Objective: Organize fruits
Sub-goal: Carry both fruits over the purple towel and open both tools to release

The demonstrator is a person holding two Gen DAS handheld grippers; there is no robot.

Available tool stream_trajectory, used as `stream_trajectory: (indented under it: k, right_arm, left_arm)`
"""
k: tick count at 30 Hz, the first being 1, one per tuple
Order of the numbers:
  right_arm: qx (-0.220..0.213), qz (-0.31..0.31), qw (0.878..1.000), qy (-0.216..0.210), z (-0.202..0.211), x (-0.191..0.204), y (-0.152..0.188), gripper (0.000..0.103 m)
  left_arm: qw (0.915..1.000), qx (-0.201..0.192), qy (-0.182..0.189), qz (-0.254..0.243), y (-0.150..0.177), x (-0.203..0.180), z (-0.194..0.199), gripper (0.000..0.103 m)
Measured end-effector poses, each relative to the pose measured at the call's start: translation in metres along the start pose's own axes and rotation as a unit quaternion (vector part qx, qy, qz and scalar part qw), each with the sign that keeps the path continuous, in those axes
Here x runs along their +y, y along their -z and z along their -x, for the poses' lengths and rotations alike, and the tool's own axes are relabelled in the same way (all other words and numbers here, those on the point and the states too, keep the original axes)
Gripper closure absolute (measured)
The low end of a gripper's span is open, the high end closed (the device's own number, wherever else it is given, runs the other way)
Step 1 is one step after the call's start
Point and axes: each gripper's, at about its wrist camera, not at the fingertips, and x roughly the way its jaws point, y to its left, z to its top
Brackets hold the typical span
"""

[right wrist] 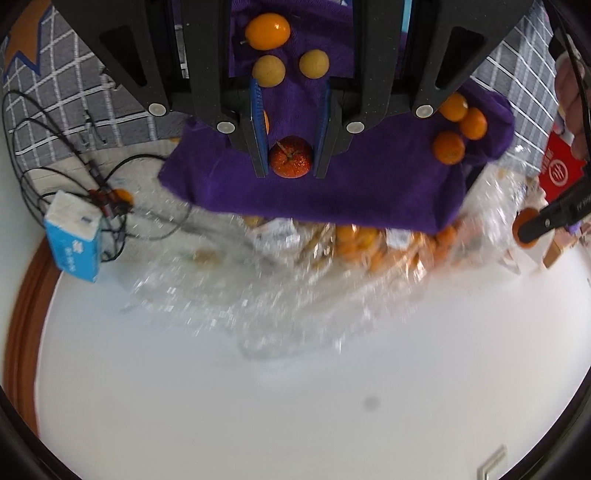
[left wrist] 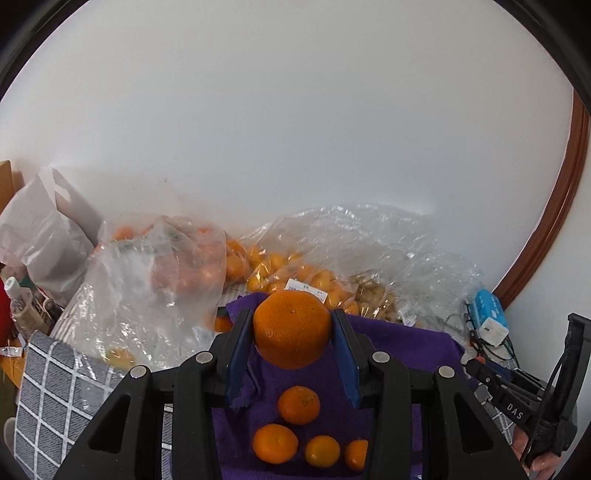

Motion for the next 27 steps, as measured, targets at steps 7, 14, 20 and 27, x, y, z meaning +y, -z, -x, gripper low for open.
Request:
stream_trajectory:
  k: [7, 14, 20, 27]
  right_arm:
    - [0.055, -0.016, 0.997, -0.042, -0.040, -0.007, 0.017, 0.079]
    - [0.072, 0.015, 0.997, -0.025, -0.054, 0.003, 0.028, 0.079]
    - [0.084, 0.018, 0.996, -0.013, -0.065, 0.002, 0.036, 0.079]
    - [0.081, 0.031, 0.996, -0.010, -0.071, 0.005, 0.036, 0.078]
  left_arm:
    - [0.9989, 0.046, -0.003, 0.005, 0.022, -0.003, -0.049, 0.063]
    - [0.9967, 0.078, -0.016, -0.016, 0.035, -0.010, -0.069, 0.063]
    - [0.9940, 0.104, -0.029, -0.018, 0.041, -0.008, -0.082, 0.063]
    - [0.9923, 0.121, -0.026, -0.006, 0.043, 0.001, -0.090, 0.063]
